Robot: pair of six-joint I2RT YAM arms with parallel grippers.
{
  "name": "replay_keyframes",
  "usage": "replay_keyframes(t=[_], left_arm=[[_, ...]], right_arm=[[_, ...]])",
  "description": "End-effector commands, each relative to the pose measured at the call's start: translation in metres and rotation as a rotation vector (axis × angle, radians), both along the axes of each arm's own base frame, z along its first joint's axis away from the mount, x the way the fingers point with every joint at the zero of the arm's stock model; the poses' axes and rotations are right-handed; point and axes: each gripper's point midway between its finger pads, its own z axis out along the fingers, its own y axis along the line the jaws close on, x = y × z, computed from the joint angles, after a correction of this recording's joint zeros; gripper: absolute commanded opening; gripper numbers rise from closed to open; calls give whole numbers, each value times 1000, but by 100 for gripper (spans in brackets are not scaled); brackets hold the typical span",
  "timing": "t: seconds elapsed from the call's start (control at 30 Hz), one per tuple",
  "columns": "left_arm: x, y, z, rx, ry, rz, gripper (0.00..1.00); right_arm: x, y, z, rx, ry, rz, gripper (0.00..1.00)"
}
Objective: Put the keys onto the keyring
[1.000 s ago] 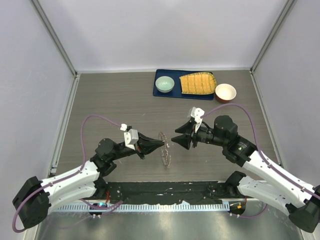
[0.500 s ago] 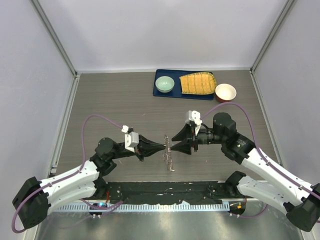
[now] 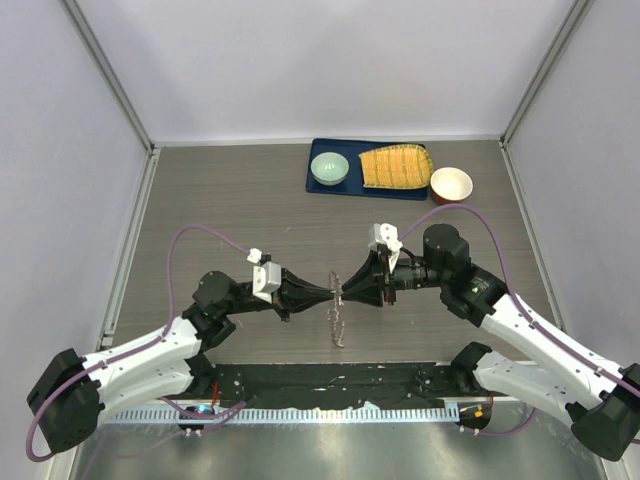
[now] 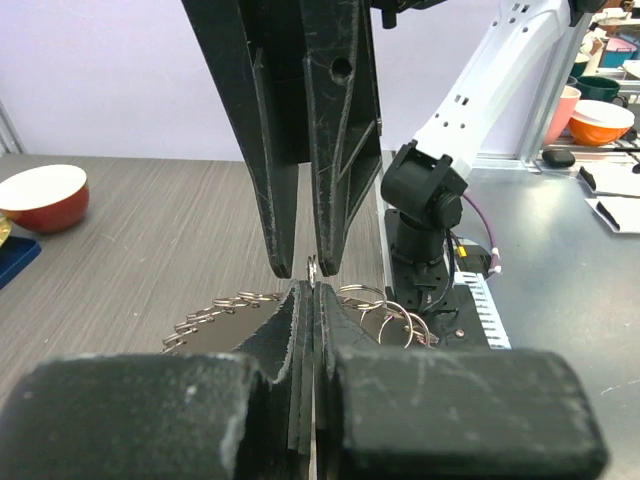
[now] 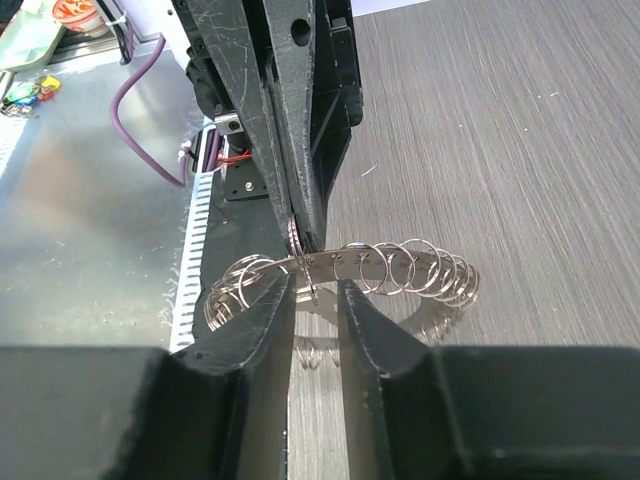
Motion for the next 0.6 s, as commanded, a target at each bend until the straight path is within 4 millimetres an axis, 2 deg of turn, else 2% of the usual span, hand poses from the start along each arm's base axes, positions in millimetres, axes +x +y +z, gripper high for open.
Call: replay_keyframes(t=[0.0, 0.3, 0.57], left_arm=[[-6, 0, 42, -104, -106, -25, 0], [-10, 2, 46, -116, -119, -40, 0], [-15, -1, 48, -120, -136, -87, 0]], right_arm=[[2, 3, 22, 41, -53, 15, 24], [1, 3, 18, 32, -45, 23, 1], [-6, 6, 19, 30, -23, 81, 1]])
